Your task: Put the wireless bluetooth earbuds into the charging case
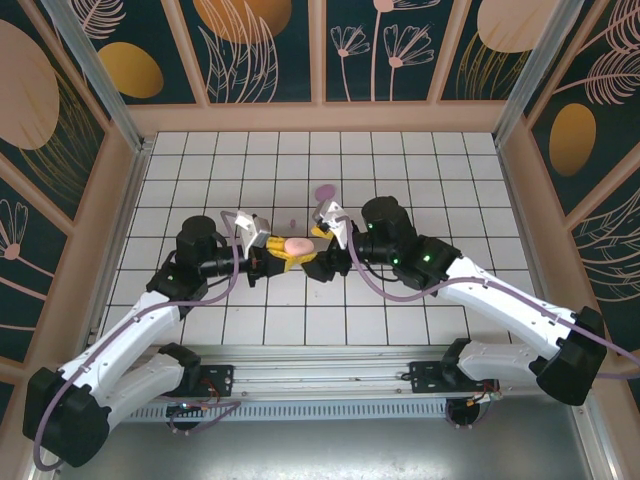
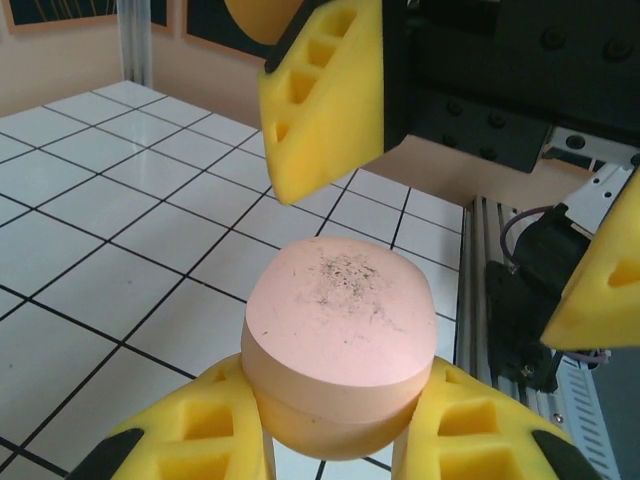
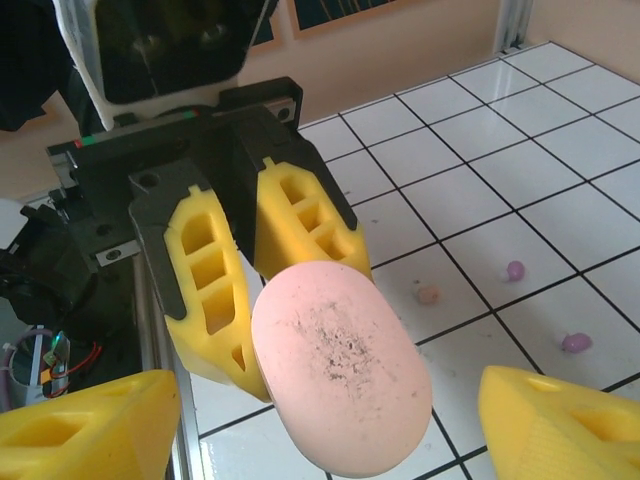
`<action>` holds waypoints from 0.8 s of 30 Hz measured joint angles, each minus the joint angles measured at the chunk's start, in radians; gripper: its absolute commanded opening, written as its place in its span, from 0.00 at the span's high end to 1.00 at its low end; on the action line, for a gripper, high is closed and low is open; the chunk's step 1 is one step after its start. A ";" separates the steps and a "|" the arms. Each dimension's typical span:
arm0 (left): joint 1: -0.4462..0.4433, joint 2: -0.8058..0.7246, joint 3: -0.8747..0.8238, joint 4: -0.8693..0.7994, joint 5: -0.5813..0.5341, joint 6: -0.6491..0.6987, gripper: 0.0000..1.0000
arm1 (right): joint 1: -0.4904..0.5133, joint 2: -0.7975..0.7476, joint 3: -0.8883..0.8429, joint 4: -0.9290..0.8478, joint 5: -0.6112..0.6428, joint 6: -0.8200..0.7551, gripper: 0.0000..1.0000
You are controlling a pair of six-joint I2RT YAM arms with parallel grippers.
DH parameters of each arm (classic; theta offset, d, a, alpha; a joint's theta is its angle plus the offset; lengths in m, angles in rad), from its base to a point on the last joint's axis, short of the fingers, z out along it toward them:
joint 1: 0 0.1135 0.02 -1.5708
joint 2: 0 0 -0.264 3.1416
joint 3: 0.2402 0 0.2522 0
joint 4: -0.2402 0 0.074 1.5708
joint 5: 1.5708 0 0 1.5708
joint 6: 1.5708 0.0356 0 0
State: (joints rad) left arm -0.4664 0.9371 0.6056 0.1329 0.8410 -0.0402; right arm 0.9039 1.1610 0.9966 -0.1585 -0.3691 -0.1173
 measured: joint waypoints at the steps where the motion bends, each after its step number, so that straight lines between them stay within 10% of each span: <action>1: 0.000 0.000 0.000 0.001 0.002 -0.004 0.87 | 0.003 0.000 -0.005 0.003 0.001 -0.002 0.17; 24: 0.008 0.003 0.000 0.011 0.040 -0.018 0.89 | 0.014 -0.003 -0.031 0.021 0.143 0.025 0.20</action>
State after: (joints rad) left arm -0.4580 0.9401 0.6060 0.1444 0.8806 -0.0582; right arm 0.9184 1.1584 0.9657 -0.1375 -0.2264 -0.0921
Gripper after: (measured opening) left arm 0.194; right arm 0.796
